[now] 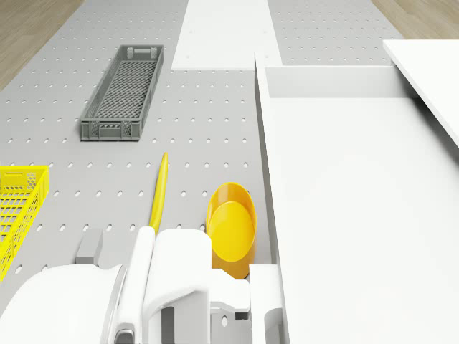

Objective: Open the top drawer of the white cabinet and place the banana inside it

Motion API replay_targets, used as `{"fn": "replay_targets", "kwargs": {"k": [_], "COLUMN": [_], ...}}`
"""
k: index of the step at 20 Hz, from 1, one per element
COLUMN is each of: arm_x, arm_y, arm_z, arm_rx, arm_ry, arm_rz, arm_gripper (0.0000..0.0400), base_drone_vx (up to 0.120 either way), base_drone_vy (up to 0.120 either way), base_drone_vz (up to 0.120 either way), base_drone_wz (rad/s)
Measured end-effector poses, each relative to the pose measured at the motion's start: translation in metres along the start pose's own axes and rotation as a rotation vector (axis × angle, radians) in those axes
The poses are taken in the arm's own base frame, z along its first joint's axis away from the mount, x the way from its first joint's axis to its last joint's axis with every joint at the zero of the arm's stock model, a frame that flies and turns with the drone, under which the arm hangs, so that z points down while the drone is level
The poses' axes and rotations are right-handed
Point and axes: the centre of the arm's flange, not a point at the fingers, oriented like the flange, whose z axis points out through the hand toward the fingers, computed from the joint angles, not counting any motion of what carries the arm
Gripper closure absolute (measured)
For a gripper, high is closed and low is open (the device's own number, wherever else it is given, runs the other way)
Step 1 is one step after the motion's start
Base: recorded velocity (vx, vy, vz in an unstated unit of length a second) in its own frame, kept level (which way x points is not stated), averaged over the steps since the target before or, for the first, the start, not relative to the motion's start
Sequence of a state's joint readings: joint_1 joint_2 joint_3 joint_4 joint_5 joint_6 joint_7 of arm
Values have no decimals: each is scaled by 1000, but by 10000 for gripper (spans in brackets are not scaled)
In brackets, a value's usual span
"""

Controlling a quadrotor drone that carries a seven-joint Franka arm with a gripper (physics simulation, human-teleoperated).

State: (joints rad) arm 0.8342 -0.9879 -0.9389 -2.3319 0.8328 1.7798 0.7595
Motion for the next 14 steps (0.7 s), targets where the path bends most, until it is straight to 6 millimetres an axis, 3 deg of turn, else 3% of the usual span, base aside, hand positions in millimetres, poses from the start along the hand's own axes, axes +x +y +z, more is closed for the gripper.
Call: {"fn": "replay_targets", "kwargs": {"k": [14], "arm_x": [0], "arm_y": [0], "arm_z": [-2], "arm_rx": [2], "arm_ry": [-1], "arm_rz": [1], "arm_gripper": [0], "base_drone_vx": [120], "base_drone_vy": [120], "base_drone_vz": [0], "base_drone_wz": [0]}}
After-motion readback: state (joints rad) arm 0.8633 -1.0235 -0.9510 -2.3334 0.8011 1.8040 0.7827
